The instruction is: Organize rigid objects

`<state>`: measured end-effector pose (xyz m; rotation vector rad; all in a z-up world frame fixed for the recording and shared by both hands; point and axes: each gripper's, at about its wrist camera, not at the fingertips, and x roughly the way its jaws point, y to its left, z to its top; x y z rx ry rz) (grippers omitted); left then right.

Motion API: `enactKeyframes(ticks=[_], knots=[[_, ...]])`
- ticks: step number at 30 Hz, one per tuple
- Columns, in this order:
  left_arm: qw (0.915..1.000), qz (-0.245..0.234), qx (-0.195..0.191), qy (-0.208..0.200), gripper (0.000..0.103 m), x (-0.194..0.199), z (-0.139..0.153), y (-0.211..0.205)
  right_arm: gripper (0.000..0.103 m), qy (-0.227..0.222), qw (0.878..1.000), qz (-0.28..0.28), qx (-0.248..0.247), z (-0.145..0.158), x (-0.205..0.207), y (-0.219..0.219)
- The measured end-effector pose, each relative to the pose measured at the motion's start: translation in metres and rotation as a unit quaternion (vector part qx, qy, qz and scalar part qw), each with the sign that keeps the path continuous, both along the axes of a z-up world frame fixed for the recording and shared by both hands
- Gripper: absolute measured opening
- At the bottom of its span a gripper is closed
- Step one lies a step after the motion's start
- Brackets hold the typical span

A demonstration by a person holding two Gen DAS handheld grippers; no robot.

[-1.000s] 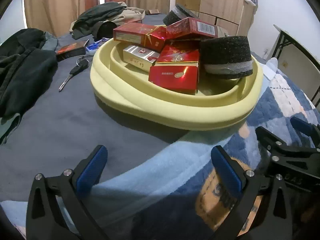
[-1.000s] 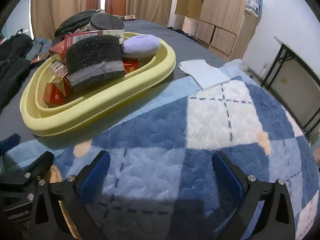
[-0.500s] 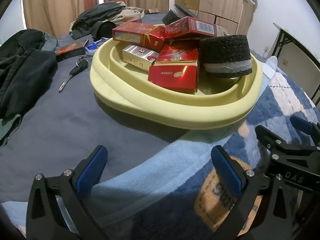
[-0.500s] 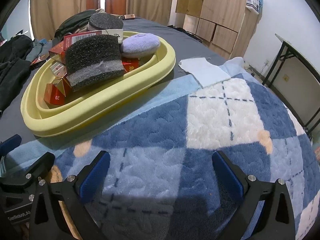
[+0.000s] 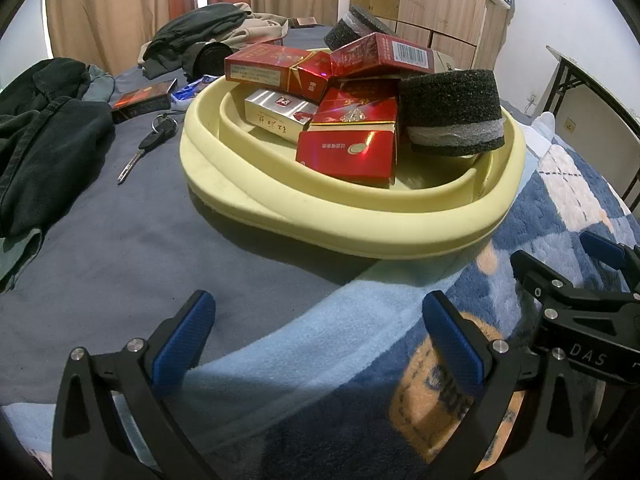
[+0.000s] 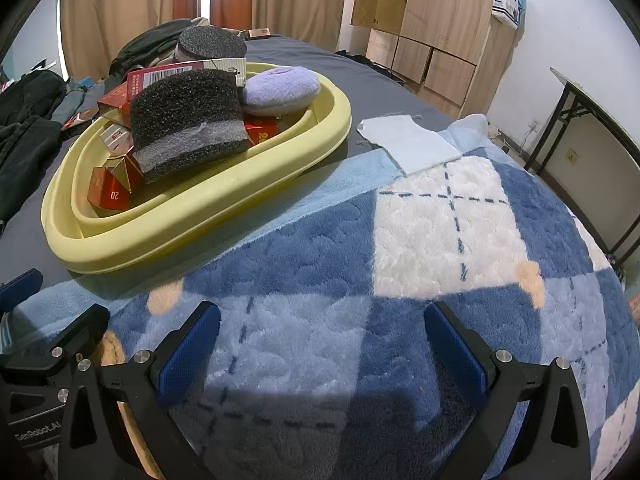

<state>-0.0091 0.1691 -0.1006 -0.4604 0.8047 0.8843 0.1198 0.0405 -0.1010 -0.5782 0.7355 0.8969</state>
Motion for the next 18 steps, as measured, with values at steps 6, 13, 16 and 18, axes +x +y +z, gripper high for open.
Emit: enactKeyframes(ticks=[6, 13, 16, 18], knots=[[1.0, 0.0, 0.0, 0.0, 0.103, -0.0003, 0.0001, 0.0001, 0.103, 0.0, 1.0, 0.0, 0.0, -0.0001, -0.0002, 0.0002], [1.0, 0.0, 0.0, 0.0, 0.103, 0.0003, -0.0002, 0.0, 0.103, -0.001, 1.0, 0.0, -0.001, 0.0, -0.0006, 0.0004], [1.0, 0.0, 0.0, 0.0, 0.103, 0.0002, -0.0003, 0.0, 0.103, 0.0, 1.0, 0.0, 0.0, 0.0, 0.0002, 0.0001], [1.0, 0.0, 0.0, 0.0, 0.103, 0.0001, -0.0003, 0.0001, 0.103, -0.001, 1.0, 0.0, -0.001, 0.0, -0.0006, 0.0003]])
